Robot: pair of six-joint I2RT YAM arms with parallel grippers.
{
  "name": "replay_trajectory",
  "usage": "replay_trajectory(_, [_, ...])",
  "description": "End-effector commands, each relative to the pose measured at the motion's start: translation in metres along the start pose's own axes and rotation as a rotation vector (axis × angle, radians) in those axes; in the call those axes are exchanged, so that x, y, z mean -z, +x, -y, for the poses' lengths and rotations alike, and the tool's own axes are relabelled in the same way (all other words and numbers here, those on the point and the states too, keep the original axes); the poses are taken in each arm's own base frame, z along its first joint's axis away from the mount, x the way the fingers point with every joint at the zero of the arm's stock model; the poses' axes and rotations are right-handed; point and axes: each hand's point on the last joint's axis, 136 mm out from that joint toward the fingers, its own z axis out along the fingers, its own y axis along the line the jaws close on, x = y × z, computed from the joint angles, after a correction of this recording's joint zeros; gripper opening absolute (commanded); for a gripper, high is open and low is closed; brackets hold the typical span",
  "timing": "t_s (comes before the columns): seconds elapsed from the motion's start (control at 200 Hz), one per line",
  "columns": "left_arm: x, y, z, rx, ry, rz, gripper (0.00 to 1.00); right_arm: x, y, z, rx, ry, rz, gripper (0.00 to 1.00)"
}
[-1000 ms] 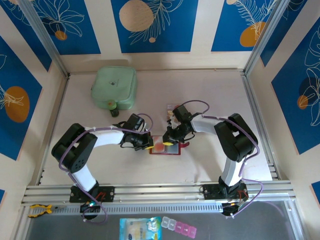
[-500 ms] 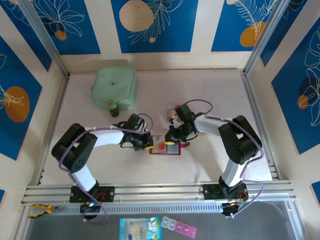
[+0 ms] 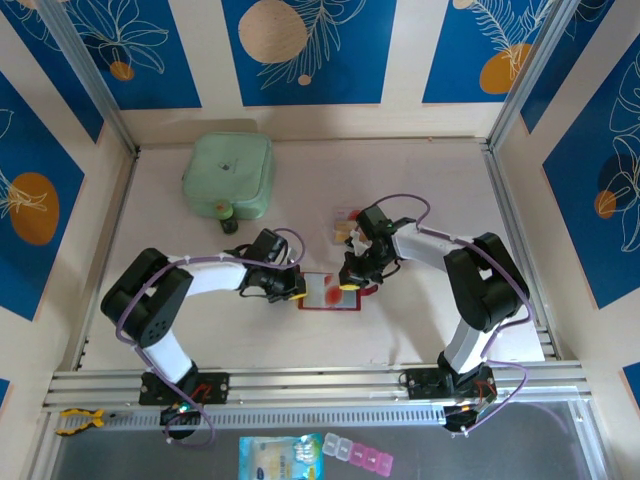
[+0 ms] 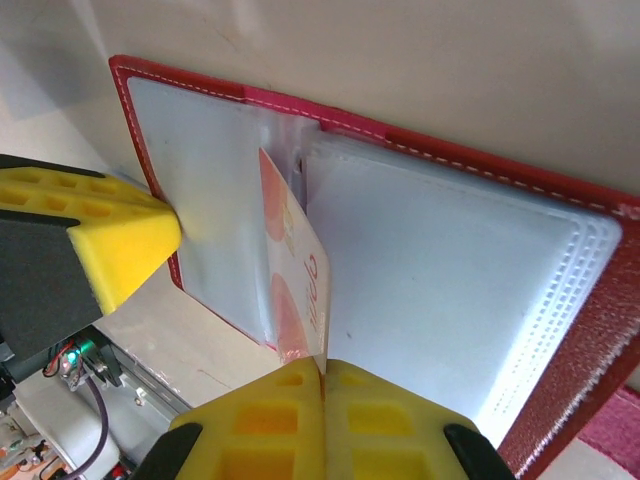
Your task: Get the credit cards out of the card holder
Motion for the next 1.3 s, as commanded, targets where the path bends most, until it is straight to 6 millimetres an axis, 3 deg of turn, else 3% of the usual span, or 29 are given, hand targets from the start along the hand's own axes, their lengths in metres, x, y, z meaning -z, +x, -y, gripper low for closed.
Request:
replay_trajectory(0.0, [-0.002,0.012,-0.012,0.037,-0.032,-0.026,0.06,0.012,0.005,0.001,0.018,0.046,-0.013,0.03])
replay_trajectory(0.515, [0.000,0.014,-0.007,0.029,-0.016,-0.025,0.06,0.011,0.005,0.000,0.047,0.169,-0.044,0.03])
replay_trajectory(0.905, [-0.001,0.014,-0.006,0.023,-0.009,-0.029,0.07,-0.001,0.006,-0.012,0.011,0.159,-0.039,0.14])
replay_trajectory(1.295, [0.001,0.013,-0.003,0.016,-0.004,-0.026,0.07,0.003,0.007,-0.018,0.022,0.173,-0.014,0.07])
